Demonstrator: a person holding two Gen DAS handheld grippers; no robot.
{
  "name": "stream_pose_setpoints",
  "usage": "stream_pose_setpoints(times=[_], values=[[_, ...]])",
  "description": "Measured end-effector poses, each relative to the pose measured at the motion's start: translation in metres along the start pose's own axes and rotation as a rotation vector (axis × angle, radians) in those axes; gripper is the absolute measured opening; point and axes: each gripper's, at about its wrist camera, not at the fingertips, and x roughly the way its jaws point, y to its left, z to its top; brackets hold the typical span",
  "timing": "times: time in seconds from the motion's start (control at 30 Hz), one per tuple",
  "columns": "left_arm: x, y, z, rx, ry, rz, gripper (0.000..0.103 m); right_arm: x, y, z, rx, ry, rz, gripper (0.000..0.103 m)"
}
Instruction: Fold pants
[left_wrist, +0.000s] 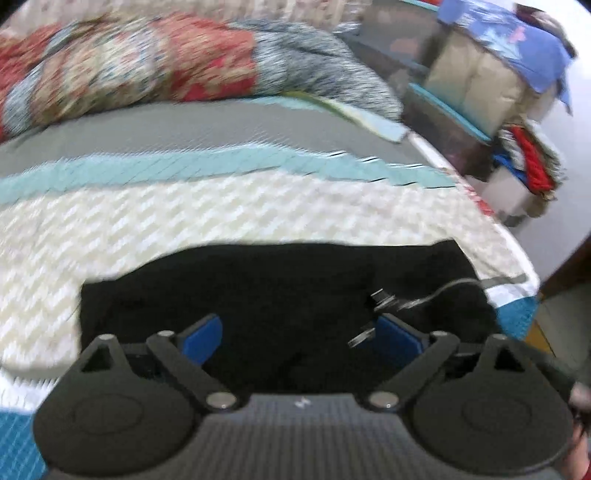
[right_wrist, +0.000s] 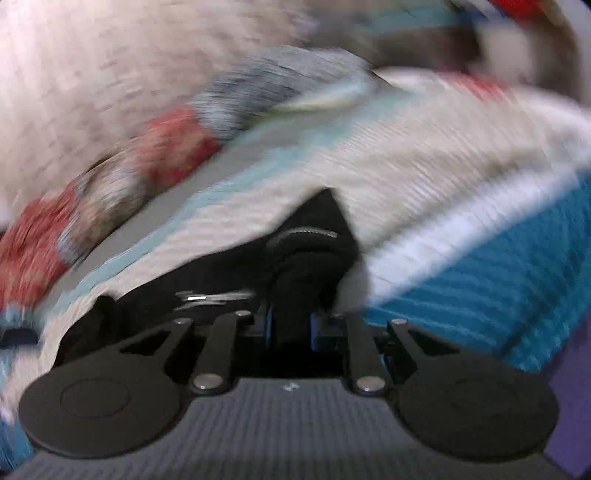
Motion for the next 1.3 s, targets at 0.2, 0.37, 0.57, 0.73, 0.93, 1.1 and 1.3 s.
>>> stream_pose_setpoints(times=[0.2,0.37,0.57,0.73,0.93,1.1,1.3], values=[[0.033,-0.062,0.028,0.137,0.036,-0.077,0.103,-0.008,0.065,-0.011,-0.314,-0.03,0.049,0.02],[0.074,-0.079,0.024,0.188,0.113,-0.042,0.064,-0.008,0.073,-0.013,-0.334,-0.03,0.076,0.02],[0.067,-0.059,0.019,0.123,0.124,-0.086,0.025,-0.017,0.059,-0.019,-0.312,-0.034,0.1,0.063],[0.032,-0.04,0.03,0.114,0.06,-0.122,0.025,-0.005,0.058,-0.017,-0.344,0.048,0.113,0.019],[-0.027,0.017,0.04,0.04,-0.077,-0.095,0.026,-0.02,0.127,-0.006,-0.454,-0.009,0.274,0.017],[-0.048,0.081,0.016,-0.047,-0.097,-0.001,0.026,-0.013,0.191,-0.028,-0.633,0.011,0.356,0.017],[0.004,0.157,-0.038,-0.255,0.067,0.171,0.04,0.044,0.214,-0.072,-0.718,0.25,0.415,0.034]])
